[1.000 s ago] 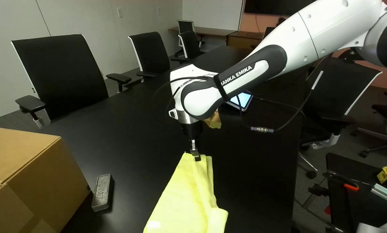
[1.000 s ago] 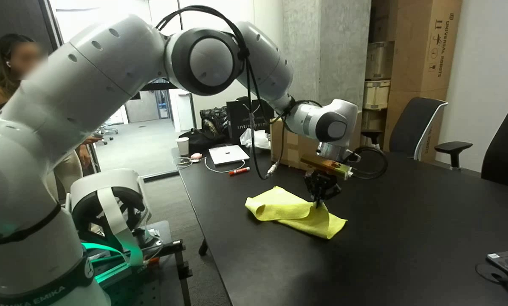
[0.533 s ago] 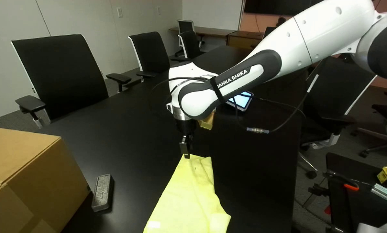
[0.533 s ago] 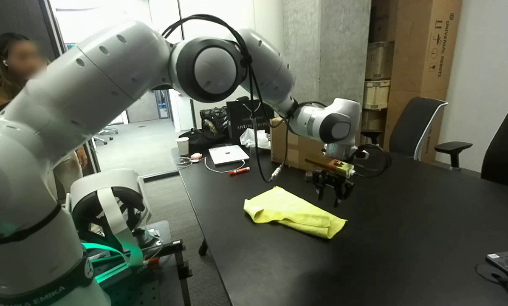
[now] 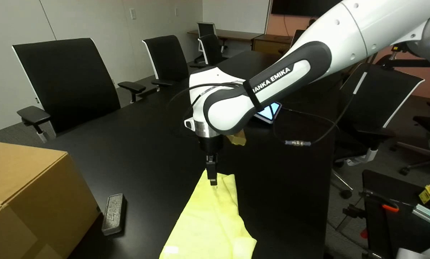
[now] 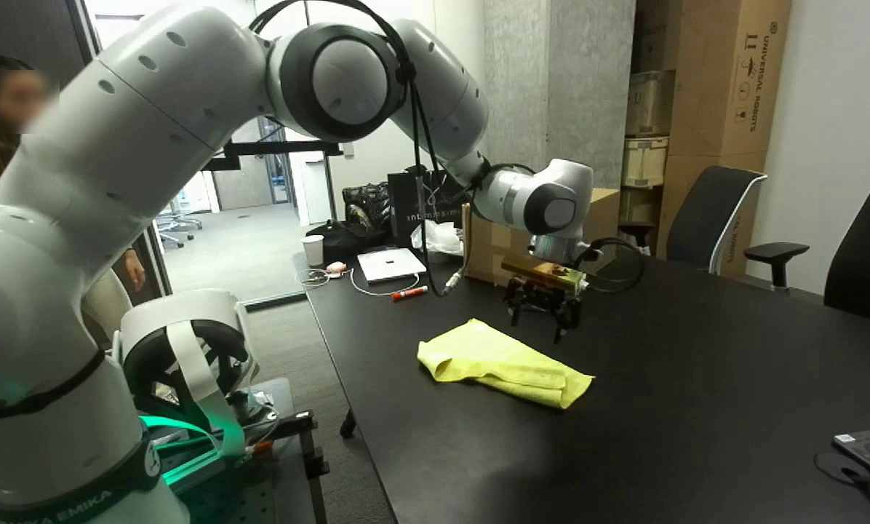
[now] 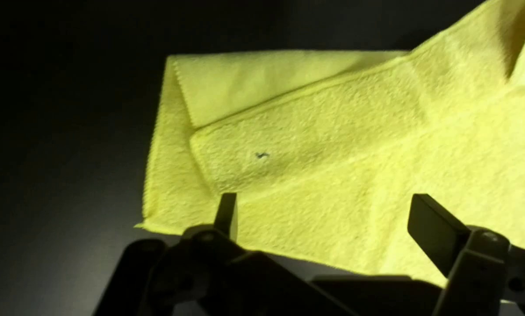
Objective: Fold the cloth on the table
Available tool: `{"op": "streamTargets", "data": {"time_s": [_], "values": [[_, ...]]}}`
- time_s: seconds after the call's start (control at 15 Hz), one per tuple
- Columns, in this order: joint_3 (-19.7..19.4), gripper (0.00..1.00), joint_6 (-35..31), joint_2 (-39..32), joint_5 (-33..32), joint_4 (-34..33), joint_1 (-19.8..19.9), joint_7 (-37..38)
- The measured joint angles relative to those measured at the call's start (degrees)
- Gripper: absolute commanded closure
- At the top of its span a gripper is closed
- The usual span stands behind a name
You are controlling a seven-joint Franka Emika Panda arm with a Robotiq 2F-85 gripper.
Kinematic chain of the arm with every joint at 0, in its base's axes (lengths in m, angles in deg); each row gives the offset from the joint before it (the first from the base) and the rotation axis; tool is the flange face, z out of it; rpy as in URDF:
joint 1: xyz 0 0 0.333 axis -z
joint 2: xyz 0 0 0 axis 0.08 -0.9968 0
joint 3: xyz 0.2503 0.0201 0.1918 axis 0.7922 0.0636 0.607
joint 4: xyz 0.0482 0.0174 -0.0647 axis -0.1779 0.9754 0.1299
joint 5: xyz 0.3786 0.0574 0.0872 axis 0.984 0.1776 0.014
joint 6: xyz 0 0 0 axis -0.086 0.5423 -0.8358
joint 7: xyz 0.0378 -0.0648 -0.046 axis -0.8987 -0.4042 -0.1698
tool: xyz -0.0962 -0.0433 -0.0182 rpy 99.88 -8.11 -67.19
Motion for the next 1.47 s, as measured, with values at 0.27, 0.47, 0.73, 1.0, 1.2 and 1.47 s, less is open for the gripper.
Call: {"op": "streamTargets", "data": {"time_s": [0.27,0.47,0.73,1.0,1.2,1.47], "values": [[2.93,0.0,-1.69,4.94,-0.17,10.8,-0.13,-6.14],[5.32,0.0,-4.09,7.11,-0.17,17.67,-0.3,-7.61],[7.79,0.0,-9.07,7.68,-0.08,22.69,-1.68,-7.07],[7.9,0.0,-14.07,7.58,-0.12,25.95,-4.7,-3.9],[7.2,0.0,-16.27,7.46,-0.73,28.03,-6.28,-1.03],[5.43,0.0,-17.72,7.35,-2.42,30.24,-7.37,2.0]]}}
